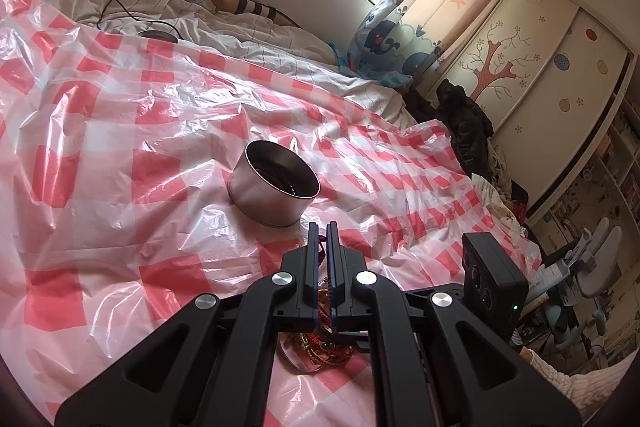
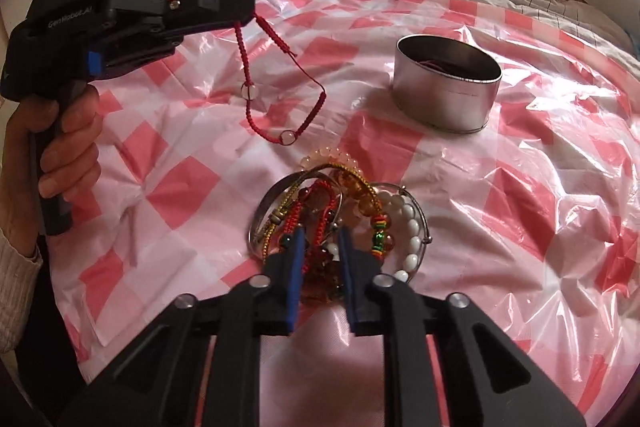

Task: Organize jewelry
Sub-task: 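Lift the red necklace with the left tool while the right tool grasps red strings, then move both tools over the silver tin and open them to drop the items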

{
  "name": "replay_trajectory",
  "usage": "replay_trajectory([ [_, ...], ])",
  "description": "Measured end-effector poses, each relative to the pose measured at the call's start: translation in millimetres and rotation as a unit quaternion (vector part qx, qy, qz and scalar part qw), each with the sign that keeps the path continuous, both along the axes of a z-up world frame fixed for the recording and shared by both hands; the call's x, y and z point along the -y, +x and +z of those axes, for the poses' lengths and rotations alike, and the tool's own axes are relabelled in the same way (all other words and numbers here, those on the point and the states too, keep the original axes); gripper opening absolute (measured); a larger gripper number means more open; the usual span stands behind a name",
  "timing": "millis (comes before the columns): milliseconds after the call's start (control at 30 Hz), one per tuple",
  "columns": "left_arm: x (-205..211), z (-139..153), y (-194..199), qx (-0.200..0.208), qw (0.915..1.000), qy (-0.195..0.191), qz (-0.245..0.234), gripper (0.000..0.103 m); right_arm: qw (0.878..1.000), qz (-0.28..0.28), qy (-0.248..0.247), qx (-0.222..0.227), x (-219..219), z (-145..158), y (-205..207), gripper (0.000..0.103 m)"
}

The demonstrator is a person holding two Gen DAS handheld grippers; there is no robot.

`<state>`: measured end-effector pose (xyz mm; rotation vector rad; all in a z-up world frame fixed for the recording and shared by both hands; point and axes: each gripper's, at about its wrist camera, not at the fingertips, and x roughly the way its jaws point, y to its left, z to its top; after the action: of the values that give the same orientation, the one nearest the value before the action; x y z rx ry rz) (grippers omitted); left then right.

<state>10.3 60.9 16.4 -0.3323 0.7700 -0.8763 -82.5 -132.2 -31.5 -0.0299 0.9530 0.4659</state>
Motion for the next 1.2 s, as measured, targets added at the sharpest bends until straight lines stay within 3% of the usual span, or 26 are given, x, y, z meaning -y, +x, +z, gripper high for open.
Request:
replay_trajectory([
  [233, 1.2, -0.6, -1.4, 0.0, 1.0, 0.0, 0.001, 0.003, 1.0, -0.008, 0.014, 0.018, 8.8, 8.2, -3.7, 0.009],
  [367, 1.1, -0.5, -1.6, 0.001, 1.0, -0.001, 0.002, 0.003, 0.996, -0.03, 0.075, 0.026, 27.3, 20.0, -1.6, 0.009],
  [633, 7.2, 3.8, -4.0, 0.003, 0.9999, -0.011, -0.004, 0.003, 0.976, -0.076, 0.201, 0.043, 68.7, 41.5, 2.2, 0.009],
  [1033, 37.3, 31.9, 3.0, 0.034, 0.999, 0.015, -0.026, 0.003, 0.956, -0.14, 0.249, 0.062, 108.9, 60.7, 24.6, 0.009],
  [1200, 62.8, 54.2, 29.7, 0.049, 0.9981, -0.014, -0.035, 0.003, 0.949, -0.148, 0.272, 0.068, 116.3, 67.9, 46.3, 0.009],
])
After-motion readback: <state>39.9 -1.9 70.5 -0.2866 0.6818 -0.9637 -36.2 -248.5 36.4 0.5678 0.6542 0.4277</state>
